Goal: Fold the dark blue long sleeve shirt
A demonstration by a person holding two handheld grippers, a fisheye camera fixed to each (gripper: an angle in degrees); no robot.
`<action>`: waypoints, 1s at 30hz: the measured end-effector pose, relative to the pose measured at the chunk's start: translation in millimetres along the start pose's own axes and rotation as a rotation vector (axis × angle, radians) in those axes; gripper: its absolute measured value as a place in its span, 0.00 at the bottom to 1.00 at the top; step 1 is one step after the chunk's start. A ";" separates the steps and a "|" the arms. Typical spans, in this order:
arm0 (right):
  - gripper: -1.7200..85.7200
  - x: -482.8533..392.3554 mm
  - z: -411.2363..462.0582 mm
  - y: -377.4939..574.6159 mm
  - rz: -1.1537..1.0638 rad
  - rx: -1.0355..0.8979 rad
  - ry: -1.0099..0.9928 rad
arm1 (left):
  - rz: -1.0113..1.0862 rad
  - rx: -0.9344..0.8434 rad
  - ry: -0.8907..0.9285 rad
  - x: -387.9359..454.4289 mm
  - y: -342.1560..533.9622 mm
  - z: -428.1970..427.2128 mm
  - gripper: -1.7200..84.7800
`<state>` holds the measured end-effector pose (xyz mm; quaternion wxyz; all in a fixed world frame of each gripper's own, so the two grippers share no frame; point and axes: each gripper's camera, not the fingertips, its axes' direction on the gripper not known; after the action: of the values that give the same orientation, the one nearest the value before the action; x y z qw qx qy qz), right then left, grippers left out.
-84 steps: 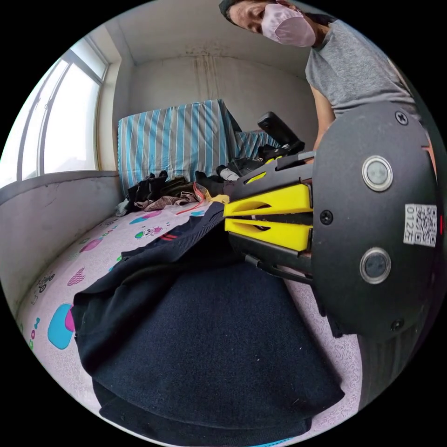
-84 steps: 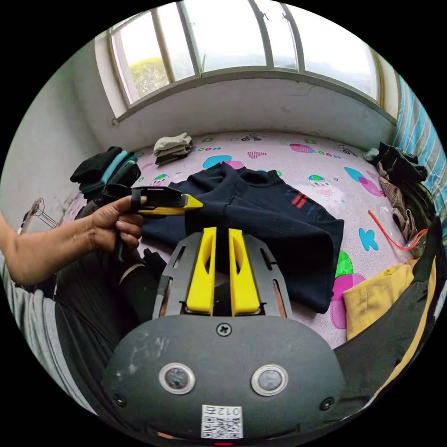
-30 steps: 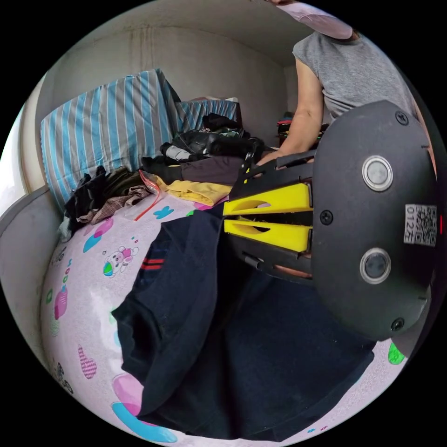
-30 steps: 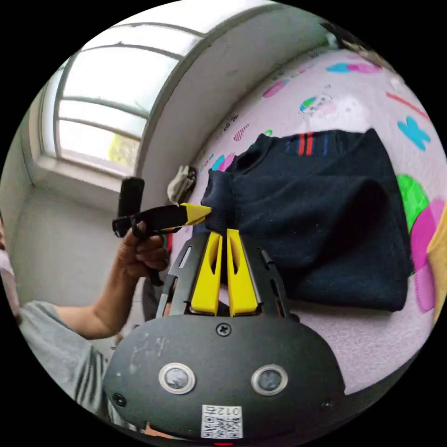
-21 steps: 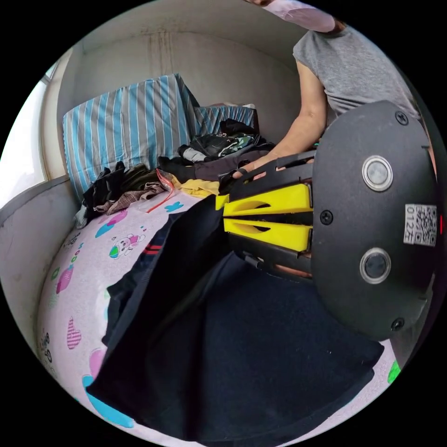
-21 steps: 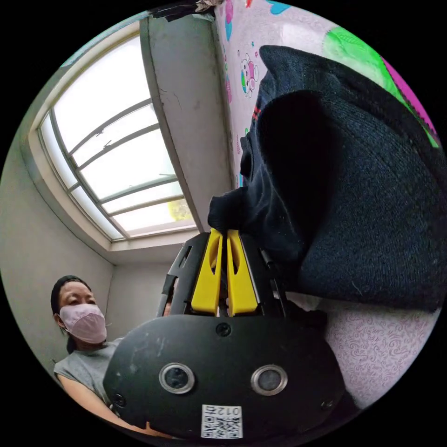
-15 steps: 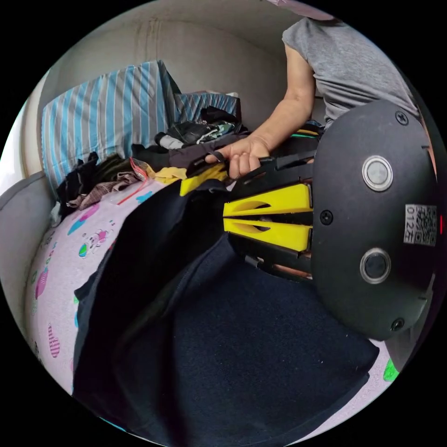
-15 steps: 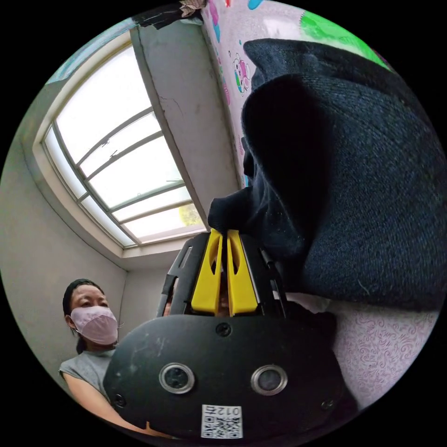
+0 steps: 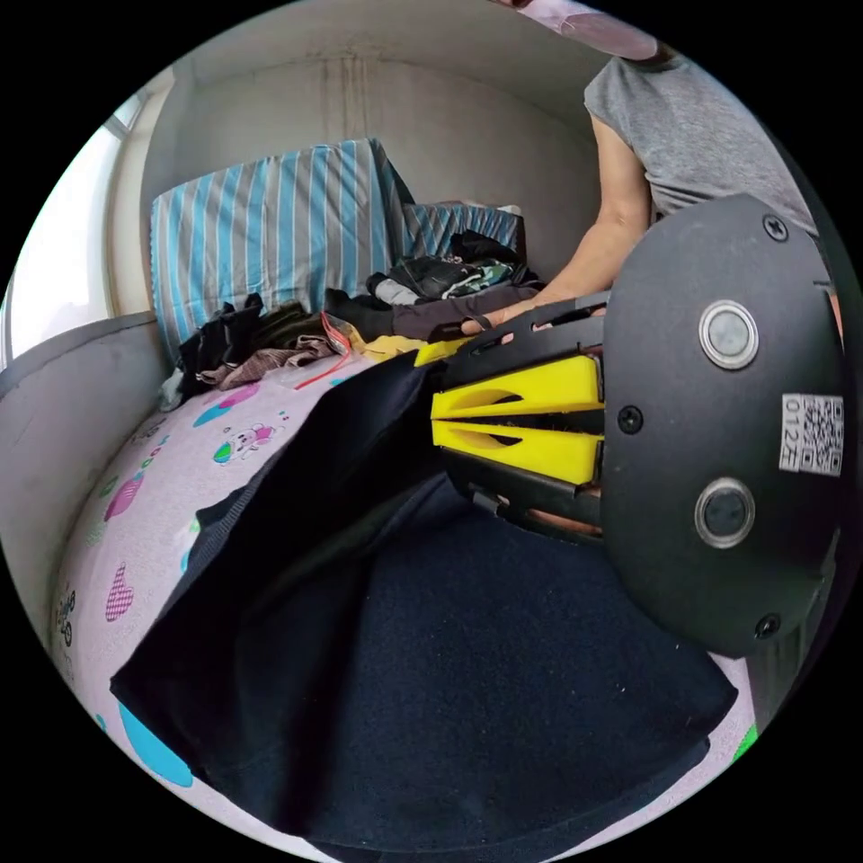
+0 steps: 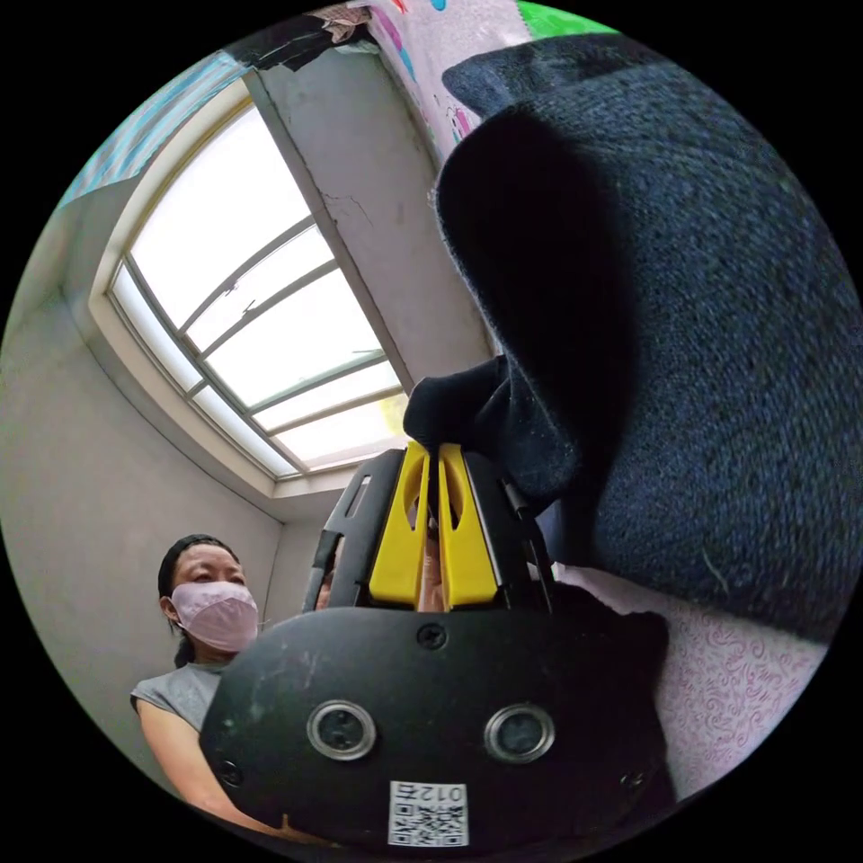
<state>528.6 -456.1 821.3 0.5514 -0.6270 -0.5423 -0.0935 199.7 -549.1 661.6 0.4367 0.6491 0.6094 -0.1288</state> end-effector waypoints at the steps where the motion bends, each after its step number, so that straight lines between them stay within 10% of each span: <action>1: 0.01 -0.2 0.2 -0.2 -0.006 -0.008 0.008 | -0.009 0.010 0.016 -1.1 -3.3 -0.8 0.03; 30: 0.02 -90.1 91.7 44.8 -0.215 -0.108 0.245 | -0.098 0.085 0.127 -36.2 16.2 -36.5 0.10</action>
<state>484.0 -426.6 696.1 0.5656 -0.5780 -0.5292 -0.2568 192.9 -545.3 714.9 0.3625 0.6433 0.6608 -0.1345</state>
